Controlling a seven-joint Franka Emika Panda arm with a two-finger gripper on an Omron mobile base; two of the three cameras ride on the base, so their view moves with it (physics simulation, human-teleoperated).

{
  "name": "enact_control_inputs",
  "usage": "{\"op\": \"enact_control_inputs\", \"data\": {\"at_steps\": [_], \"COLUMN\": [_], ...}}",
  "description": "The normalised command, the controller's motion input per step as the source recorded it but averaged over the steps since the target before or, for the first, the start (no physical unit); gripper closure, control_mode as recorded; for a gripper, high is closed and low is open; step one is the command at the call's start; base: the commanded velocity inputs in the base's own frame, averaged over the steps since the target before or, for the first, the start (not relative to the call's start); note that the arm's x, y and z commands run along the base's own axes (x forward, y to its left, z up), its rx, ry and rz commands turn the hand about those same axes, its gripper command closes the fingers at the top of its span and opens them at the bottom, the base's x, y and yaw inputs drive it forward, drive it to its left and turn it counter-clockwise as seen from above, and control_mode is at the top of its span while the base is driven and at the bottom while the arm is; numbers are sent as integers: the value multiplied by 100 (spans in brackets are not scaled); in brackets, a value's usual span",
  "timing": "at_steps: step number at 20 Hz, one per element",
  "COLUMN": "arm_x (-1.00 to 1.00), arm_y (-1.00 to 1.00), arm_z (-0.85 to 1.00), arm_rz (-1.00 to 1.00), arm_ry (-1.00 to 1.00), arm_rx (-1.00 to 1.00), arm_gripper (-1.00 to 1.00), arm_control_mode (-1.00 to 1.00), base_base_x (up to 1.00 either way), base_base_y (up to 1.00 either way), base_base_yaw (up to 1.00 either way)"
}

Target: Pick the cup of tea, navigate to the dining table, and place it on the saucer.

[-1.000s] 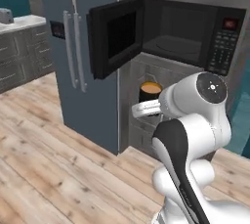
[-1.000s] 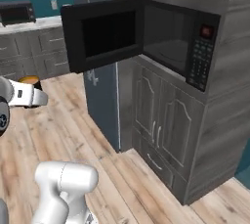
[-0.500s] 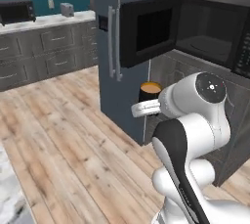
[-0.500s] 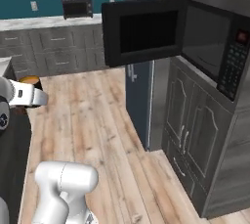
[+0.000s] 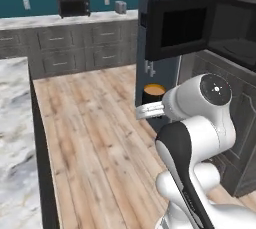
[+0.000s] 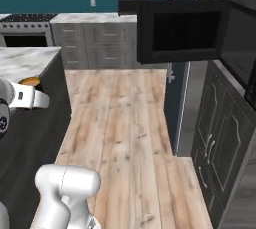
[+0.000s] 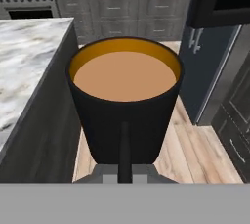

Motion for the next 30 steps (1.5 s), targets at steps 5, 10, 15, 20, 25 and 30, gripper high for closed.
{"op": "enact_control_inputs", "data": {"at_steps": [5, 10, 15, 20, 25, 30], "arm_x": [0, 0, 0, 0, 0, 0], "arm_y": [0, 0, 0, 0, 0, 0], "arm_z": [0, 0, 0, 0, 0, 0], "arm_rz": [0, 0, 0, 0, 0, 0], "arm_ry": [0, 0, 0, 0, 0, 0], "arm_rx": [0, 0, 0, 0, 0, 0], "arm_gripper": [100, 100, 100, 100, 100, 100], "arm_control_mode": [100, 100, 100, 100, 100, 100], "base_base_x": [-58, -62, -62, -62, -50, -31], "base_base_y": [-51, -48, -38, -9, 25, 47], "base_base_yaw": [42, 40, 36, 27, 18, 14]}}
